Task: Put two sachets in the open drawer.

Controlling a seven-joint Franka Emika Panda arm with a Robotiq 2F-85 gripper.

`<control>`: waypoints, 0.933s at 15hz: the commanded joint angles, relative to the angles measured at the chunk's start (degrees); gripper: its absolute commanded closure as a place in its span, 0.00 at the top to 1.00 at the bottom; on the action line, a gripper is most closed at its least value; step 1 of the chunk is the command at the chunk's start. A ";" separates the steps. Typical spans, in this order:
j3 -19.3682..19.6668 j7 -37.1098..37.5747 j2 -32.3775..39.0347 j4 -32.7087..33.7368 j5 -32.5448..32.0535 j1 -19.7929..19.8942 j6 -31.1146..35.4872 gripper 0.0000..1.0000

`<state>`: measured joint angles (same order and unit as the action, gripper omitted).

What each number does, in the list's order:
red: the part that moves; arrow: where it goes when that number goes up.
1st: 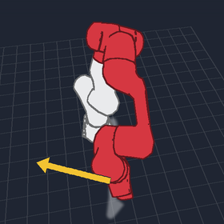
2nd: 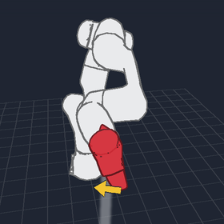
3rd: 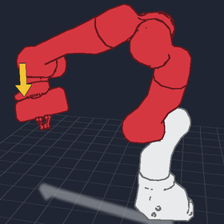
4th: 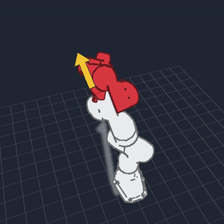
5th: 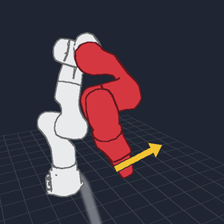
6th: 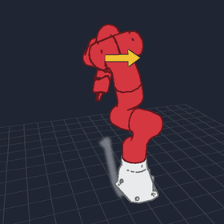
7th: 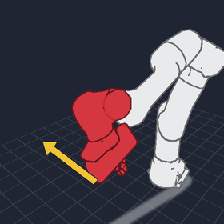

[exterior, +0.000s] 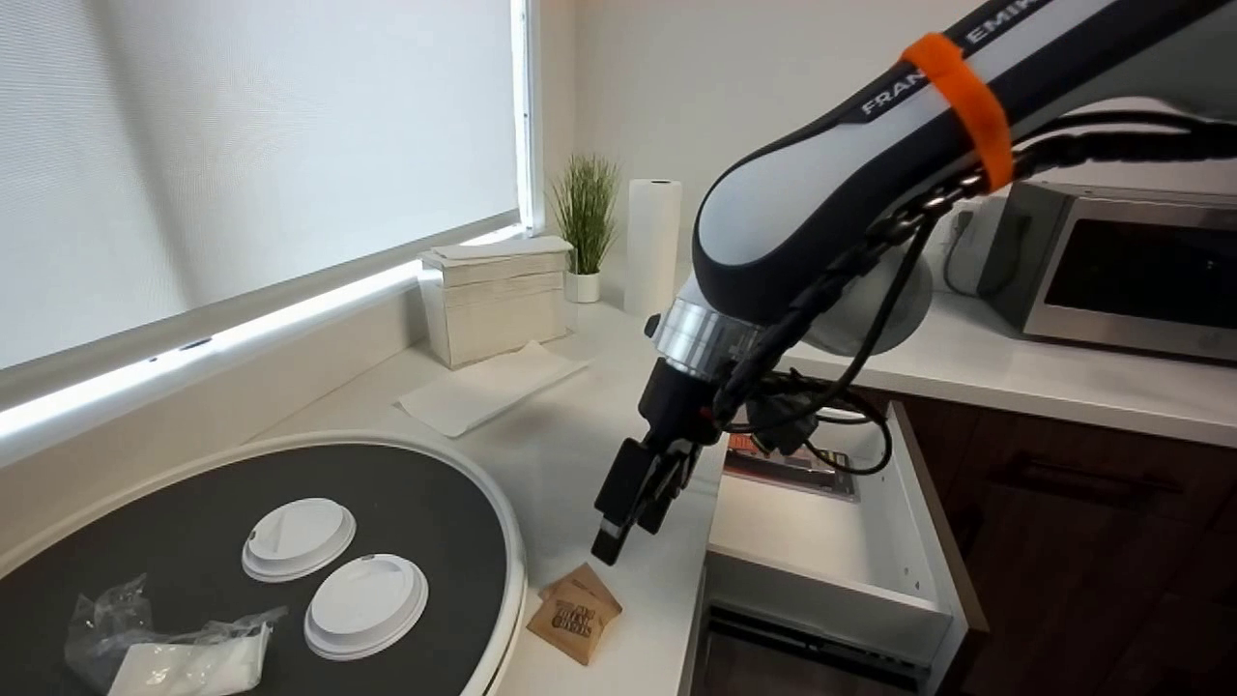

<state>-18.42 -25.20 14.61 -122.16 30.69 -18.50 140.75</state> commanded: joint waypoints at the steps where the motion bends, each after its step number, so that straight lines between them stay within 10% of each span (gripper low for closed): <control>1: -1.91 0.05 6.69 4.55 -1.33 2.12 0.17 1.00; 14: -4.96 1.12 14.71 13.43 -7.22 3.43 -6.26 1.00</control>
<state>-22.45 -25.17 27.29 -111.39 26.39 -15.26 138.12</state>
